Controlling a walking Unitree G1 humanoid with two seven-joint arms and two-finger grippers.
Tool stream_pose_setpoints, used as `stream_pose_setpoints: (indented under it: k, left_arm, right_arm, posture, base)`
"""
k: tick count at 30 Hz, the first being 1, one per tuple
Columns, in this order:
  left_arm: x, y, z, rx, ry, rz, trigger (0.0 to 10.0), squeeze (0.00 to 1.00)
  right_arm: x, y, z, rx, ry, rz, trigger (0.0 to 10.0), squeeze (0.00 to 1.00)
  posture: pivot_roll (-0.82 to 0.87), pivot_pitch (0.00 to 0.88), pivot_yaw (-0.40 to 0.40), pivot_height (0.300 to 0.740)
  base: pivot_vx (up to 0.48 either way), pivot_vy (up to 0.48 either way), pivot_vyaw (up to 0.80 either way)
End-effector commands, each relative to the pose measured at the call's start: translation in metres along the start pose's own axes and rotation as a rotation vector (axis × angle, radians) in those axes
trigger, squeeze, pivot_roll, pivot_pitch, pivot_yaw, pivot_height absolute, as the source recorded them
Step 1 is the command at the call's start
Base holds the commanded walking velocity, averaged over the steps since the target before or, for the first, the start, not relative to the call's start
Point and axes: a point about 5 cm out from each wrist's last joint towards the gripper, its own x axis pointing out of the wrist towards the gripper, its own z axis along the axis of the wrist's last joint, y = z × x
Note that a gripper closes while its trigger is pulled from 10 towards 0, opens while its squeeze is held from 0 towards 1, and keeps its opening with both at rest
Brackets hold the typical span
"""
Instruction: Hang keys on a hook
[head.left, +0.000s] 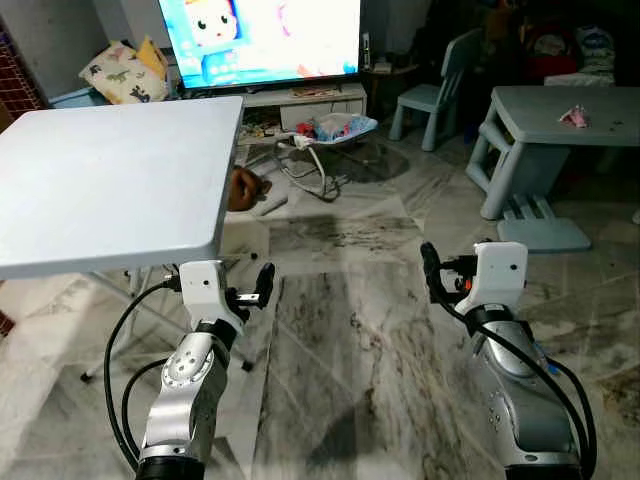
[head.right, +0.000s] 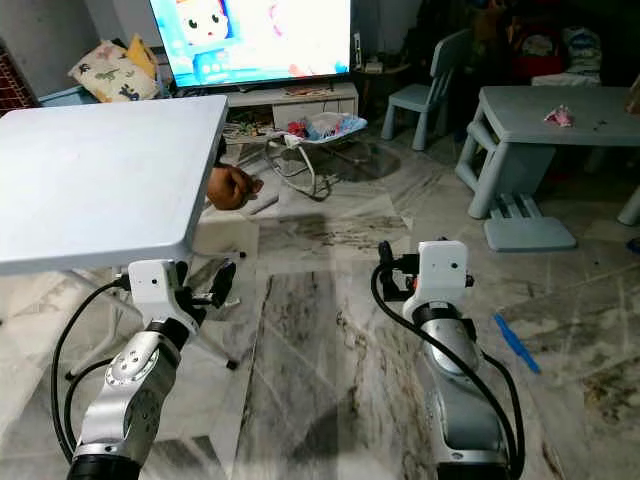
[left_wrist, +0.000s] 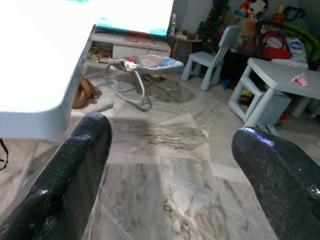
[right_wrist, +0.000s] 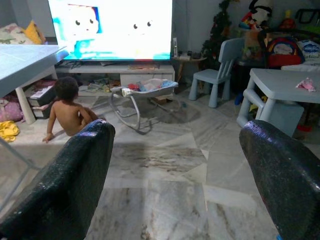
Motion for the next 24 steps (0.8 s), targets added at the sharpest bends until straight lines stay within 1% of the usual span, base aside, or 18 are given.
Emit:
stream_pose_setpoints:
  k: [1, 12, 24]
  left_arm:
    - [0.0011, 0.0034, 0.0007, 0.013, 0.002, 0.008, 10.0, 0.0]
    - [0.0016, 0.0026, -0.0016, 0.021, 0.014, 0.003, 10.0, 0.0]
    - [0.0016, 0.0024, -0.004, 0.027, 0.028, 0.002, 10.0, 0.0]
  right_arm:
    - [0.0007, 0.0028, 0.0022, -0.001, -0.006, 0.008, 10.0, 0.0]
    - [0.0014, 0.0046, 0.0019, 0.002, -0.004, 0.011, 10.0, 0.0]
    - [0.0007, 0.0042, 0.0009, 0.002, -0.001, 0.01, 10.0, 0.0]
  posture:
    - [-0.07, 0.0, 0.058, 0.74]
    - [-0.08, 0.0, 0.059, 0.74]
    - [-0.07, 0.0, 0.061, 0.74]
  base:
    - [0.405, 0.0, 0.0]
    - [0.407, 0.0, 0.0]
    - [0.378, 0.0, -0.55]
